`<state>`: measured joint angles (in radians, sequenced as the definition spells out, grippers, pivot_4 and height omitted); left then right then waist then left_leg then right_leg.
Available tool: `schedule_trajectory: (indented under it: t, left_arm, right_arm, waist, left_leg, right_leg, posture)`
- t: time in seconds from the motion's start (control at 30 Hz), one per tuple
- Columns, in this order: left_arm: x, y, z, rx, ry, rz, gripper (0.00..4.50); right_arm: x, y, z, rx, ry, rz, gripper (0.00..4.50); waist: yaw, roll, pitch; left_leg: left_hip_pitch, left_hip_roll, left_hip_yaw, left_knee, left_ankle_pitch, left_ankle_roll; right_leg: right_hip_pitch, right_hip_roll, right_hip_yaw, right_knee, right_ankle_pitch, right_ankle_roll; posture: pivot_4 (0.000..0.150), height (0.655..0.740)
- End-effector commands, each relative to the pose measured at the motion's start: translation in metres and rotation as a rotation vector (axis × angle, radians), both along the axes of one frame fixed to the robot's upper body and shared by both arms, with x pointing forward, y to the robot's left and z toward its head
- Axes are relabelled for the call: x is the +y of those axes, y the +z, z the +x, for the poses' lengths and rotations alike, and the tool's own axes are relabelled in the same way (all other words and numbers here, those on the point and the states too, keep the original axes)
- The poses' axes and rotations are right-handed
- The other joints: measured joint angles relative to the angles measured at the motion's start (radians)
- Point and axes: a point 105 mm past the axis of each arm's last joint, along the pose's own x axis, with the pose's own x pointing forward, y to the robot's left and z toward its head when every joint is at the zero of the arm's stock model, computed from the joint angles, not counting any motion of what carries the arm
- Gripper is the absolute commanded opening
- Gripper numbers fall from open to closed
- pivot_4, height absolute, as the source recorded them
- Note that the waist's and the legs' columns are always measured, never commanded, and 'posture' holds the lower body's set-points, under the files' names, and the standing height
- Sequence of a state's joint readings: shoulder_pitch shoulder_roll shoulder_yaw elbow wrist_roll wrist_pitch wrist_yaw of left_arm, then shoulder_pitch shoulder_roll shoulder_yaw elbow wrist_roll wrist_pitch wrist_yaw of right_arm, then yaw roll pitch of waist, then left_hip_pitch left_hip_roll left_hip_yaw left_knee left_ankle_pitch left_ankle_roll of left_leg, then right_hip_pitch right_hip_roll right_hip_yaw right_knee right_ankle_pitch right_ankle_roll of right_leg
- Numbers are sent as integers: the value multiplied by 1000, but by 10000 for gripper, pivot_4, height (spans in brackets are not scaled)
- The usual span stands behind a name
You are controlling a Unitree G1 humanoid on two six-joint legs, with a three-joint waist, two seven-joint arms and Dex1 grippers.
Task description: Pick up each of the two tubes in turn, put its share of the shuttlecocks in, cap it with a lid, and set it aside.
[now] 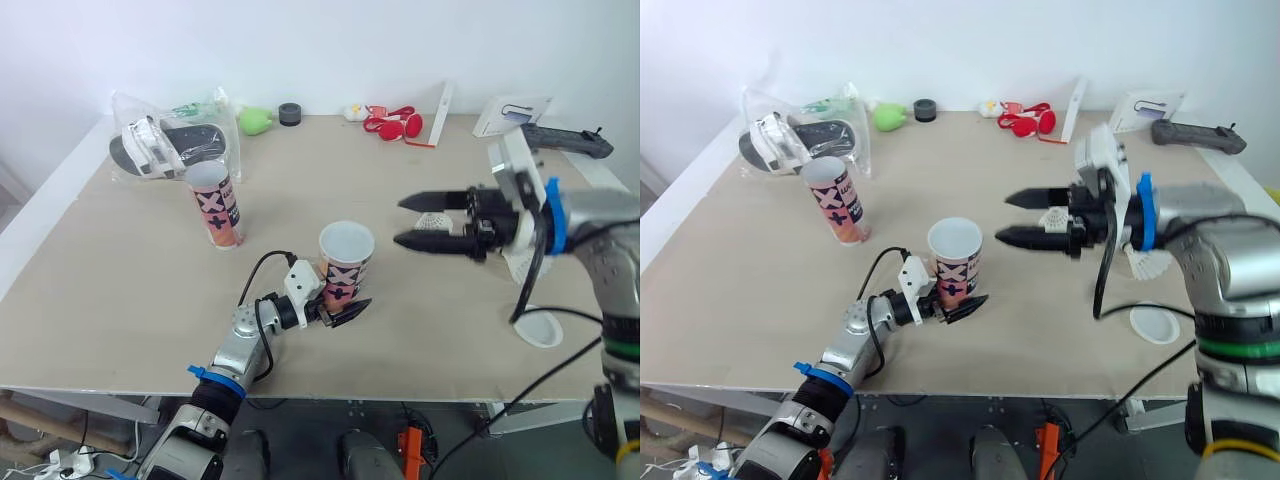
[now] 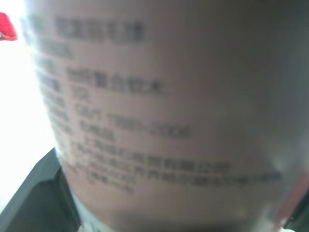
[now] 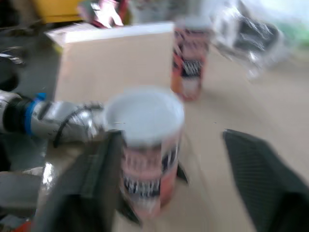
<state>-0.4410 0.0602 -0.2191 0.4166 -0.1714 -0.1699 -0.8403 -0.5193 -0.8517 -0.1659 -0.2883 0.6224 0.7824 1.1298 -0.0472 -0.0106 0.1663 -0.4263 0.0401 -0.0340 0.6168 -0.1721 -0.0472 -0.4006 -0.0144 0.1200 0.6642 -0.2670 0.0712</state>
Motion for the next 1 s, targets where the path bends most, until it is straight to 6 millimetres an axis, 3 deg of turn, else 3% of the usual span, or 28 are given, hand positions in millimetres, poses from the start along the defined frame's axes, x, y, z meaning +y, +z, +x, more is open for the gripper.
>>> schedule_trajectory:
  t: [0.03, 0.23, 0.43, 0.7, 1.0]
  left_arm:
    - [14, -13, -2, 54, 8, 37, 45000]
    - [41, -11, -7, 33, 0, 99, 45000]
    - [70, -7, -13, 7, 17, 153, 45000]
    - [100, 0, -18, 6, 57, 183, 45000]
    - [100, 18, -25, -19, 28, 152, 45000]
  right_arm:
    - [5, 0, -11, -79, -77, 71, 44782]
    - [17, -49, -17, -51, -244, 171, 44782]
    - [41, -84, -15, -31, -278, 199, 44782]
    - [63, -109, -4, -44, -291, 205, 44782]
    - [79, -117, 17, -71, -290, 215, 44782]
  waist:
    - [-5, -1, 0]
    - [-11, -4, 1]
    - [-15, -4, 1]
    - [-19, -7, 3]
    - [-19, -11, 5]
  left_leg:
    - [0, 0, 0, 0, 0, 0]
    - [1, 5, 0, -1, 0, 0]
    - [1, 7, 0, -1, 0, 0]
    - [0, 8, 0, -1, -1, -1]
    - [-1, 8, 1, -1, -1, -1]
  right_leg:
    - [0, 0, 0, 0, 0, 0]
    - [-1, 6, 1, 0, 1, -3]
    - [-2, 8, 1, 0, 1, -6]
    - [-2, 8, 1, 0, -1, -9]
    - [-3, 8, 1, 0, 0, -7]
  posture:
    - [1500, 7400]
    - [1500, 7400]
    - [1500, 7400]
    - [1500, 7400]
    - [1500, 7400]
